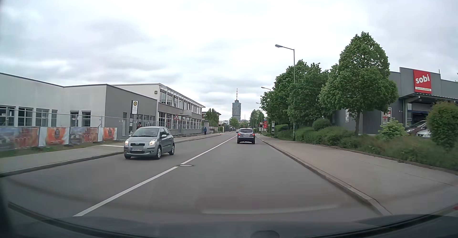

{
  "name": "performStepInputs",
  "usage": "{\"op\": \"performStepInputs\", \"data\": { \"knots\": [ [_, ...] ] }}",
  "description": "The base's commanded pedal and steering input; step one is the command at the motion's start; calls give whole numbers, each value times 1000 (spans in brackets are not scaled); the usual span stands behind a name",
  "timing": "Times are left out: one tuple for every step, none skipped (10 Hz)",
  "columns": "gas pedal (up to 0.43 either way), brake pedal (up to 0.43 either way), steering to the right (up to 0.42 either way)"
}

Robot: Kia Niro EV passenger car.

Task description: Follow the waypoints while adhering to traffic rules and regulations

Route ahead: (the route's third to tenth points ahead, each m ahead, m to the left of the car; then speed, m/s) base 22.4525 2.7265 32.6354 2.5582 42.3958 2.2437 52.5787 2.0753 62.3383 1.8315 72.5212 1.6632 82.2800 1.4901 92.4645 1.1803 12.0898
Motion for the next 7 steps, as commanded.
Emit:
{"op": "performStepInputs", "data": {
  "knots": [
    [169, 0, 3],
    [169, 0, 3],
    [169, 0, 3],
    [169, 0, 3],
    [169, 0, 3],
    [157, 0, 3],
    [157, 0, 3]
  ]
}}
